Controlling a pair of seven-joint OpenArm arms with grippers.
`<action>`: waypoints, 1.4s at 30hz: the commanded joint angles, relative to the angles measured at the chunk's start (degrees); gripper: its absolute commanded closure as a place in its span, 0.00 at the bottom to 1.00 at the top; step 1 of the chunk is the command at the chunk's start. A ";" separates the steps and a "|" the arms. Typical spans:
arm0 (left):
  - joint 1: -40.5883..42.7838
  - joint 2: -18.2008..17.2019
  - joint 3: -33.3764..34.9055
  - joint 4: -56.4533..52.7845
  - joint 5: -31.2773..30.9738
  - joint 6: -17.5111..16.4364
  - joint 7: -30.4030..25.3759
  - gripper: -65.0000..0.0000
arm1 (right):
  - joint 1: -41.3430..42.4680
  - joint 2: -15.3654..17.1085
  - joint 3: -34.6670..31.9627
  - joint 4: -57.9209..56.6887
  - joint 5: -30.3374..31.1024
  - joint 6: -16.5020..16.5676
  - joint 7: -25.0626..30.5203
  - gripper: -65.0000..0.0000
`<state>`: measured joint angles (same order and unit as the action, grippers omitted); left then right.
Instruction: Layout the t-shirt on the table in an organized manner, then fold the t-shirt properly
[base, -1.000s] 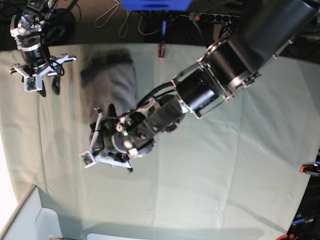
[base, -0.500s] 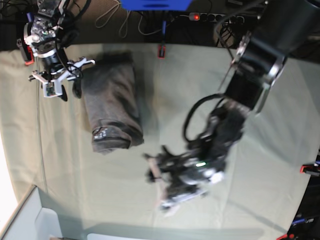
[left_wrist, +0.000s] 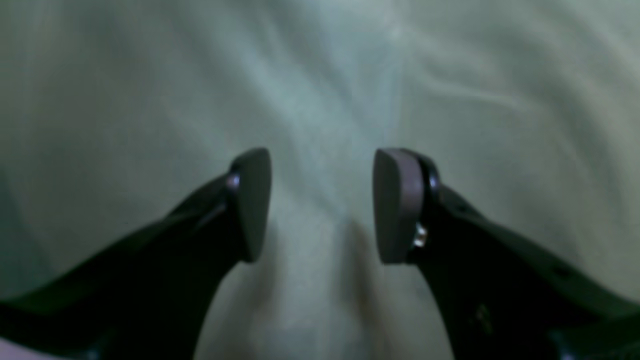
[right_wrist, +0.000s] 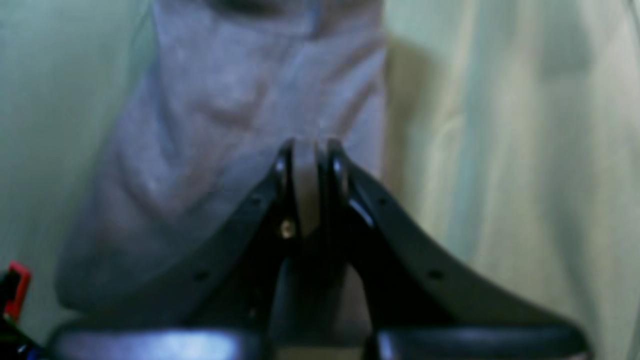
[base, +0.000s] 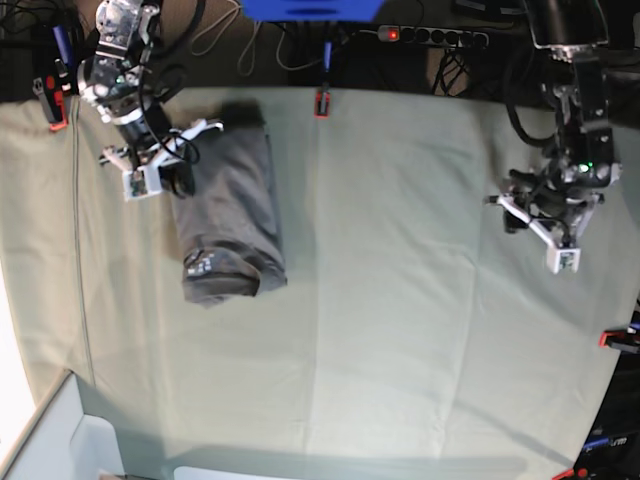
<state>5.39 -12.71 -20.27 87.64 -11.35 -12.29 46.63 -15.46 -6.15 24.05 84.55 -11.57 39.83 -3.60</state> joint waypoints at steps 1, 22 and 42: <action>-0.24 -0.70 -1.05 1.38 -0.38 -0.23 -1.23 0.50 | 0.65 0.31 0.08 0.15 0.63 0.17 1.09 0.96; 18.04 1.68 -11.51 20.01 0.06 -0.23 13.98 0.99 | -18.87 0.04 3.42 19.23 11.00 0.17 -1.02 0.97; 18.30 2.64 -5.00 -27.46 4.98 -0.23 -12.30 1.00 | -25.28 5.23 -4.05 -5.74 18.74 0.17 -3.31 0.97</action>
<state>23.51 -9.56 -25.04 59.29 -5.72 -12.47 34.39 -40.14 -0.97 19.88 78.15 6.48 39.62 -7.60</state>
